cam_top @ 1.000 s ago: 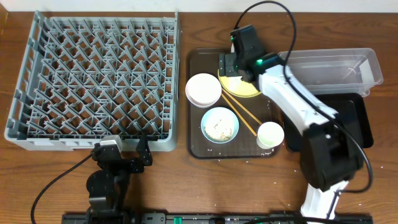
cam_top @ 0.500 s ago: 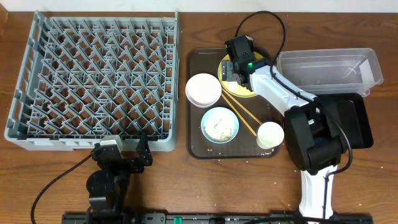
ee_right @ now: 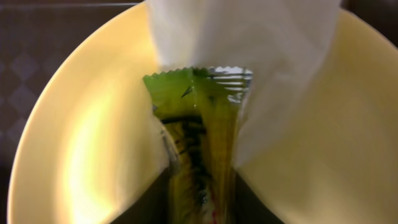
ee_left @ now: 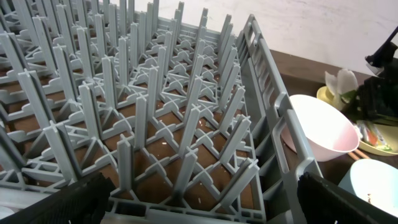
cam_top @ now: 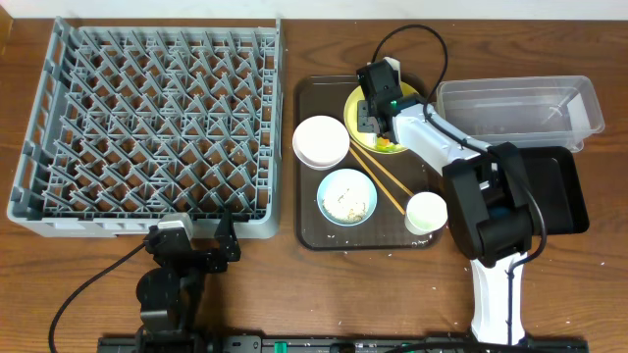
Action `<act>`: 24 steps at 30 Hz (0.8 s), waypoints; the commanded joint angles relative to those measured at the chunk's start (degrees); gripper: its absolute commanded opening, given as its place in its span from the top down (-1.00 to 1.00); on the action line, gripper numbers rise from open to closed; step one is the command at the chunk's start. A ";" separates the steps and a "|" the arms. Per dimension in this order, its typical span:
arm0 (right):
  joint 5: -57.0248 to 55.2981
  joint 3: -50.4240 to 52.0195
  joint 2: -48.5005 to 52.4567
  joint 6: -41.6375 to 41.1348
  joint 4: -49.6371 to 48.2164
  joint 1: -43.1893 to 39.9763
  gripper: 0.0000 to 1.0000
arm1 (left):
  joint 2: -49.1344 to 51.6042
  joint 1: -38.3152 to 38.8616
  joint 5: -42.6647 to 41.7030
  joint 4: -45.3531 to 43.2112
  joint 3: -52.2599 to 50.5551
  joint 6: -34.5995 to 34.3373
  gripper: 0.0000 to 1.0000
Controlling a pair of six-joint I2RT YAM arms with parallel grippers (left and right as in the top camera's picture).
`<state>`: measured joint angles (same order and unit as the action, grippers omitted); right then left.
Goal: Sort waste into correct bins and load items into the dishwasher
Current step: 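Reach the right gripper to the yellow plate and grasp the wrapper and tissue, then carry the wrapper and tissue right and drop them into the clear bin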
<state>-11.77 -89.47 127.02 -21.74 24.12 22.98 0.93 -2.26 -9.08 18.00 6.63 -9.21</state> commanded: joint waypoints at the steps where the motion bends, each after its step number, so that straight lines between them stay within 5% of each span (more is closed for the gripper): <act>1: 0.04 -0.63 1.22 -0.11 0.50 -0.31 0.98 | 0.07 -0.31 -0.79 1.25 -0.72 -0.33 -0.96; 7: 0.13 -1.36 -3.82 -0.11 2.75 -0.70 0.98 | 0.07 -0.31 -0.79 1.25 -0.72 -0.35 -0.95; 14: -0.17 -2.14 -21.51 -2.36 7.89 -2.38 0.97 | 0.07 -0.31 -0.79 1.25 -0.72 -0.33 -0.96; 24: -8.26 -1.73 -30.86 -27.23 17.84 -13.64 0.97 | 0.07 -0.31 -0.79 1.25 -0.72 -0.35 -0.96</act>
<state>-16.16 -92.84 92.71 -37.98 40.56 12.08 0.93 -2.26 -9.08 18.00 6.63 -9.21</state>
